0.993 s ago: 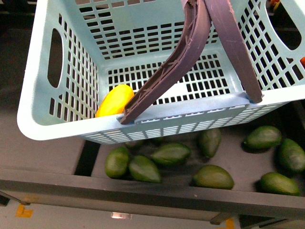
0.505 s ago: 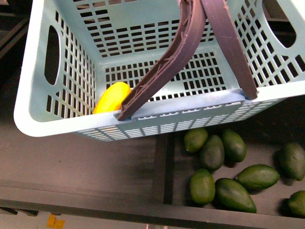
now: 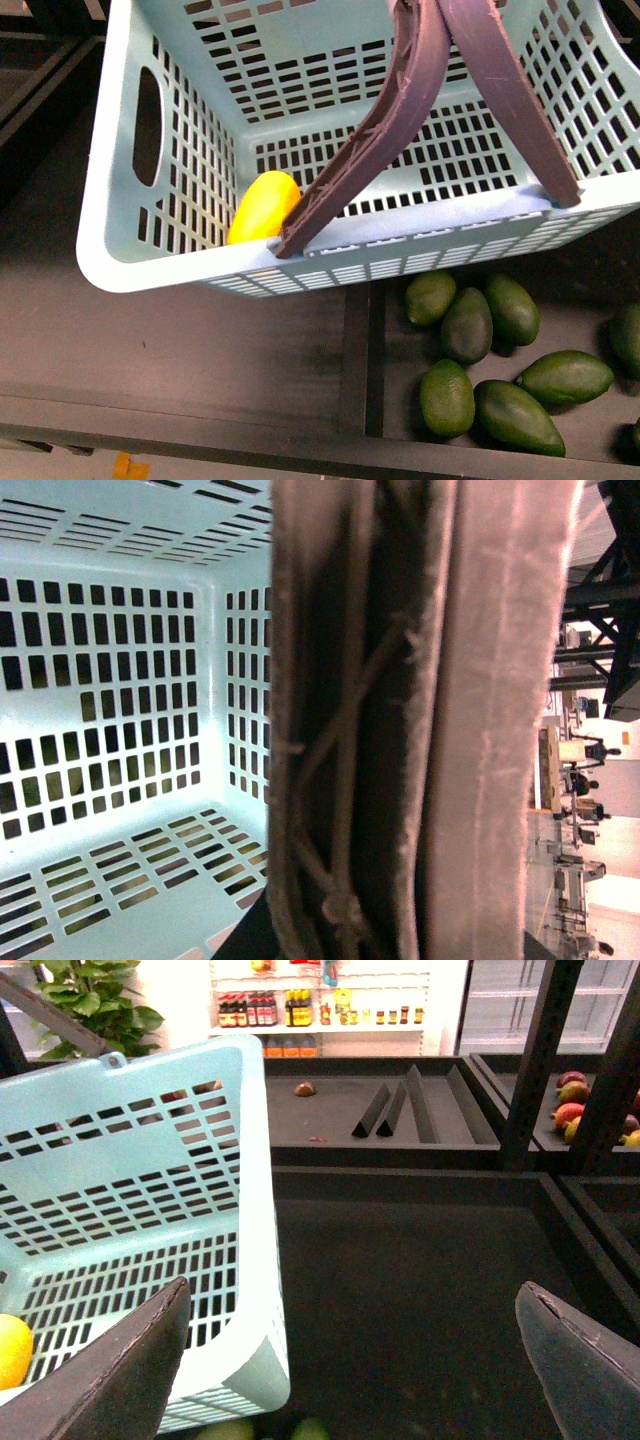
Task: Pick mango and avocado into basket
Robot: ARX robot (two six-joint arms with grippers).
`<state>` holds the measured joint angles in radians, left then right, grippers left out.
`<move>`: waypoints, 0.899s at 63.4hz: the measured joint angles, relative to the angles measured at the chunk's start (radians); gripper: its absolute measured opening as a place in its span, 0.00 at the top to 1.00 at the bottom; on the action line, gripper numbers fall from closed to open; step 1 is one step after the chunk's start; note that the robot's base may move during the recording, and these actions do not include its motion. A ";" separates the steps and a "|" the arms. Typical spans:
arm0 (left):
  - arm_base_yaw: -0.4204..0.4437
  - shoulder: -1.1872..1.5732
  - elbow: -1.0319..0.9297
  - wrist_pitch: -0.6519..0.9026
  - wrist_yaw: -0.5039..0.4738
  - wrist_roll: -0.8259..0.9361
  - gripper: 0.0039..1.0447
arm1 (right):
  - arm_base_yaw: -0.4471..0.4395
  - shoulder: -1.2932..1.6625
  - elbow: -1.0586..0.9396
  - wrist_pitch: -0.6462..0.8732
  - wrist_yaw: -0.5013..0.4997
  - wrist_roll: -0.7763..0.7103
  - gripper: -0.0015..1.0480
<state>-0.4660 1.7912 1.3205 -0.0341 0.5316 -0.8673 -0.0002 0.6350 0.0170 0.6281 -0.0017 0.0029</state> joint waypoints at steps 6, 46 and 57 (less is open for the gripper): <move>-0.004 0.000 0.000 0.000 0.003 -0.006 0.87 | 0.011 0.009 0.019 -0.071 0.054 0.029 0.08; 0.003 0.000 0.000 0.000 -0.007 -0.006 0.87 | -0.585 1.169 0.511 -0.154 -0.159 -0.270 0.08; 0.003 0.000 0.000 0.000 -0.010 -0.006 0.87 | -0.624 1.363 0.582 -0.200 -0.227 -0.472 0.08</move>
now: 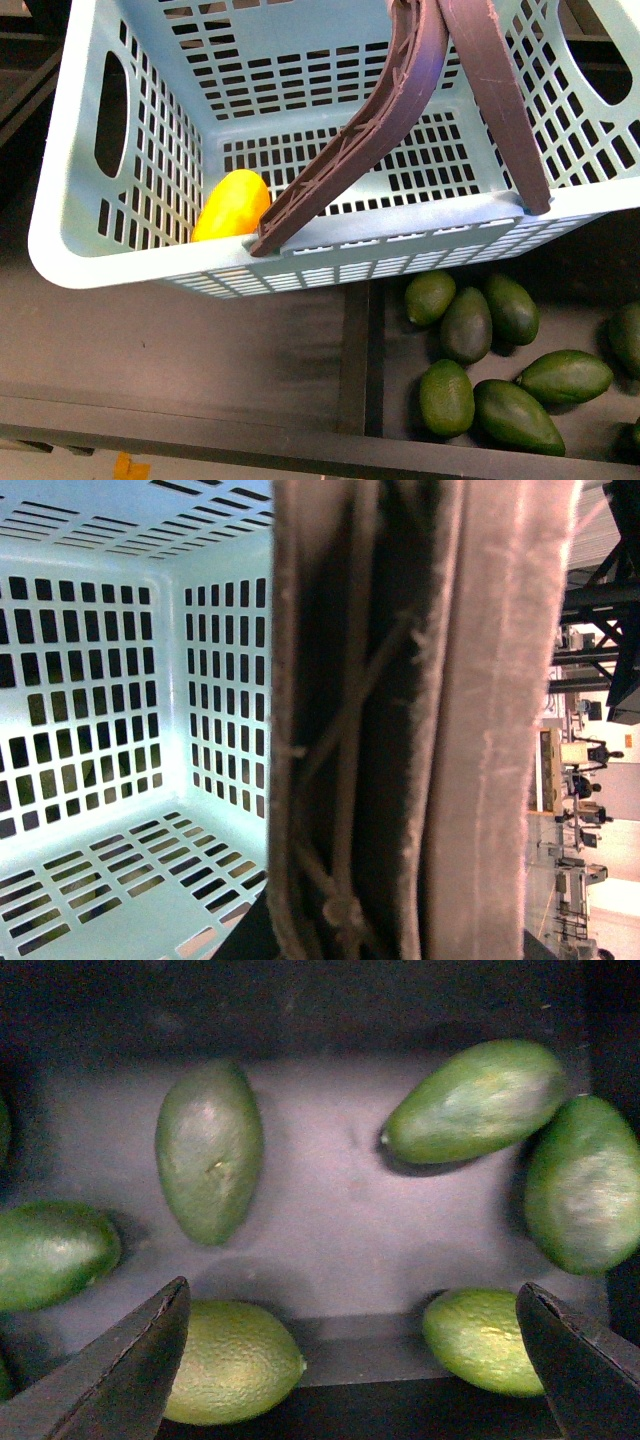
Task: Pick mango and avocado into basket
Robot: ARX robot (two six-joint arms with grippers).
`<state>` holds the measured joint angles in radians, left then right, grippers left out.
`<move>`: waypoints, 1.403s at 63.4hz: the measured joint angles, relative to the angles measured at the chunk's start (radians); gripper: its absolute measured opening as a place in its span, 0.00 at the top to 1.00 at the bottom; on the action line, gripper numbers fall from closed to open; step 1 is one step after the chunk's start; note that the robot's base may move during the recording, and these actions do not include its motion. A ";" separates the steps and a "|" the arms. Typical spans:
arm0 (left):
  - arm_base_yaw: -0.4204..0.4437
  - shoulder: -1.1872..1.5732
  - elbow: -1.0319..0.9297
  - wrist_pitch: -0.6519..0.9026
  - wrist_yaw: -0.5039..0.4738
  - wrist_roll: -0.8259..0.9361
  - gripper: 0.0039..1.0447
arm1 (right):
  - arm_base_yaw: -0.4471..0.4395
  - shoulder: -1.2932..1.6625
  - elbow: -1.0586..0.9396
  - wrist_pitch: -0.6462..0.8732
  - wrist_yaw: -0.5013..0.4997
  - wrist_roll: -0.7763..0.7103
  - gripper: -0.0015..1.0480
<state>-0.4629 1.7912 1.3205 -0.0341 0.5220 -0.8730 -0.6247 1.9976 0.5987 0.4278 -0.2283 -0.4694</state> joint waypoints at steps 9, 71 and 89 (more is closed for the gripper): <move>0.000 0.000 0.000 0.000 0.001 0.000 0.87 | 0.018 0.112 0.052 0.004 -0.010 -0.071 0.08; -0.002 0.000 0.000 0.000 0.002 0.000 0.87 | 0.235 0.489 0.391 0.024 0.001 0.168 0.08; -0.002 0.000 0.000 0.000 0.000 0.000 0.87 | 0.261 0.544 0.447 0.012 0.008 0.195 0.08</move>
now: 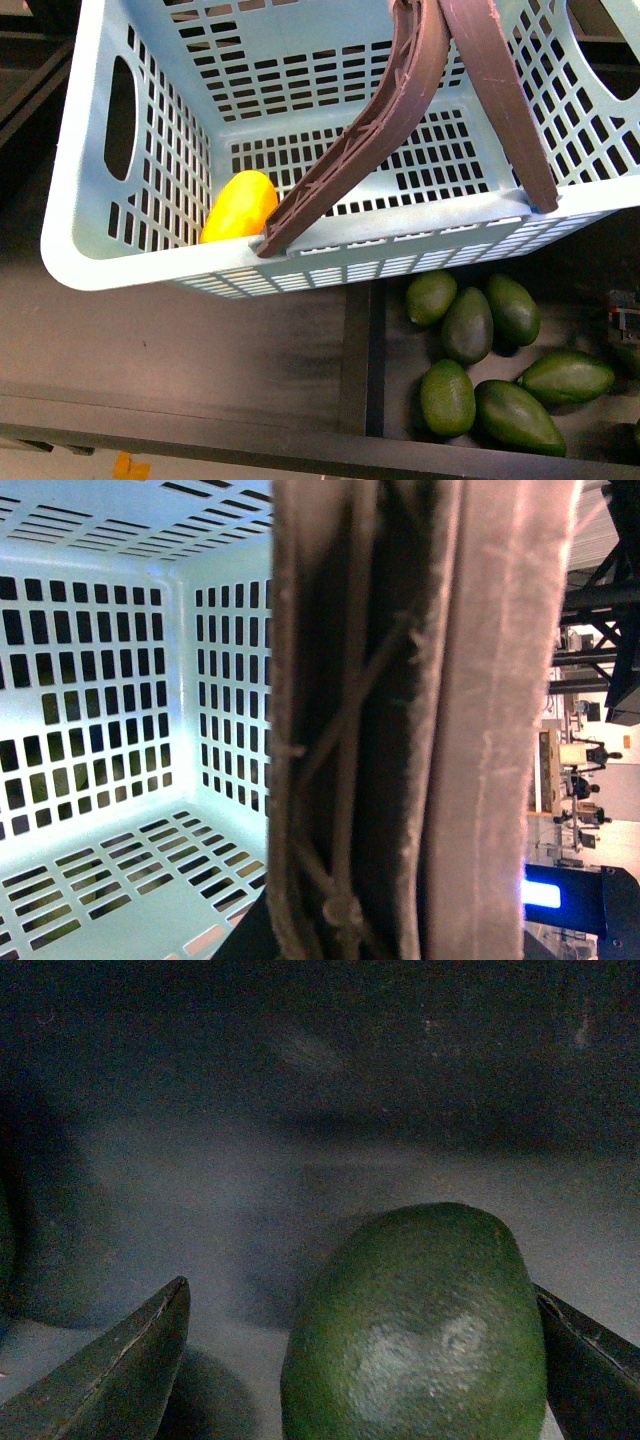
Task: Pick mango and avocado into basket
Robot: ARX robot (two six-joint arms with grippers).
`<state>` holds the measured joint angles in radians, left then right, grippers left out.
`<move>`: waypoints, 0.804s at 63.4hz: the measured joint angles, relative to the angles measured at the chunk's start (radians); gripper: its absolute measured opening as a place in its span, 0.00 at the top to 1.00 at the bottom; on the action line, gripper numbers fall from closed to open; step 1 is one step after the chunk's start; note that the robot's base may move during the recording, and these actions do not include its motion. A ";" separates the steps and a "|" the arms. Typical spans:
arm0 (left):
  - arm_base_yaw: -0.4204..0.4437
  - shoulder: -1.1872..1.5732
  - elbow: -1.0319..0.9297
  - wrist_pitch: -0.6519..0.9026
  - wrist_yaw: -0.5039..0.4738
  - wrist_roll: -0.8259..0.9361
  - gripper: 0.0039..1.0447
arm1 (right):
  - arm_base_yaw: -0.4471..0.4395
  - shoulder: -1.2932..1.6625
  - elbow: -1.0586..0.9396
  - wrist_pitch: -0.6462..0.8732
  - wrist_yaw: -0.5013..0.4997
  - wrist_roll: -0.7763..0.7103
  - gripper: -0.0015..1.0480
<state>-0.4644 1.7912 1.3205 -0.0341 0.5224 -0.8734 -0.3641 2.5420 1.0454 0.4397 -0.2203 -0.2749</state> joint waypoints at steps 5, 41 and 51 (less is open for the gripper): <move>0.000 0.000 0.000 0.000 0.000 0.000 0.87 | 0.005 0.010 0.012 -0.004 0.010 0.002 0.08; 0.000 0.000 0.000 0.000 0.000 0.000 0.87 | 0.002 0.035 0.037 -0.026 0.040 -0.002 0.45; 0.000 0.000 0.000 0.000 0.000 0.000 0.87 | -0.019 0.005 0.002 -0.019 0.023 -0.005 0.49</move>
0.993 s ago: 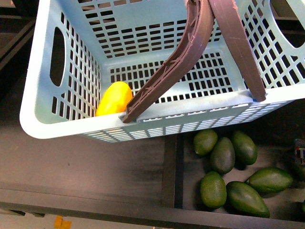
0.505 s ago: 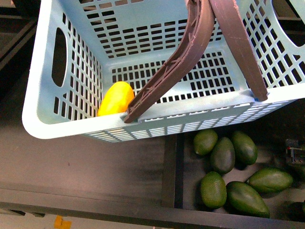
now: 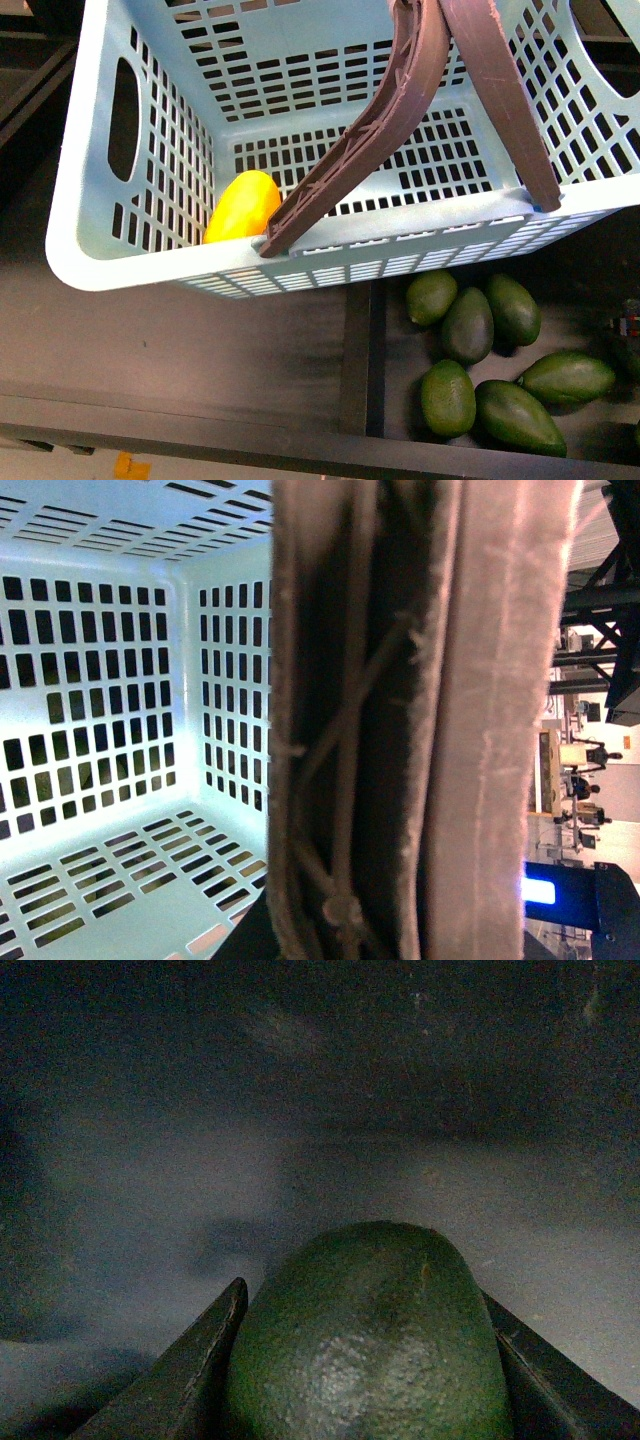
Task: Pick mango and avocado into basket
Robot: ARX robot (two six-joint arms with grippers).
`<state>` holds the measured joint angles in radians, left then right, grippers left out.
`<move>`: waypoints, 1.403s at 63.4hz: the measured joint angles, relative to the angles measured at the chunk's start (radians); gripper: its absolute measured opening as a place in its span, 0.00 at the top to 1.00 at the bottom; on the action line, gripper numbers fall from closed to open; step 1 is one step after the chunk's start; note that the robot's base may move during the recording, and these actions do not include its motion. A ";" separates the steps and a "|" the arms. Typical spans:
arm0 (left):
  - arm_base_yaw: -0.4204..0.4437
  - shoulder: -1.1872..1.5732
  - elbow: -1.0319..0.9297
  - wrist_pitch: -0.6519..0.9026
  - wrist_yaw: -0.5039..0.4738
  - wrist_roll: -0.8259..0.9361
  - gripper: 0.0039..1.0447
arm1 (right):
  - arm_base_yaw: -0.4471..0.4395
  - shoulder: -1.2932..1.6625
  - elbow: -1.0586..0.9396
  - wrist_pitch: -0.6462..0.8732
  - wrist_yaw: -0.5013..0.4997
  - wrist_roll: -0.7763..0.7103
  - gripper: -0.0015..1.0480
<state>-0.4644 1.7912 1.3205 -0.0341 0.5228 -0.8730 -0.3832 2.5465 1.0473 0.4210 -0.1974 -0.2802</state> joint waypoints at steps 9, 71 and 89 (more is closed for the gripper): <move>0.000 0.000 0.000 0.000 0.000 0.000 0.87 | -0.042 -0.089 -0.063 0.016 -0.041 -0.002 0.49; 0.000 0.000 0.000 0.000 -0.001 0.000 0.87 | 0.254 -1.353 -0.419 -0.076 -0.086 0.385 0.50; 0.000 0.000 0.000 0.000 0.000 -0.001 0.87 | 0.607 -1.141 -0.260 -0.009 0.192 0.426 0.50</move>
<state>-0.4644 1.7912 1.3205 -0.0341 0.5232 -0.8738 0.2234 1.4052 0.7872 0.4118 -0.0051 0.1463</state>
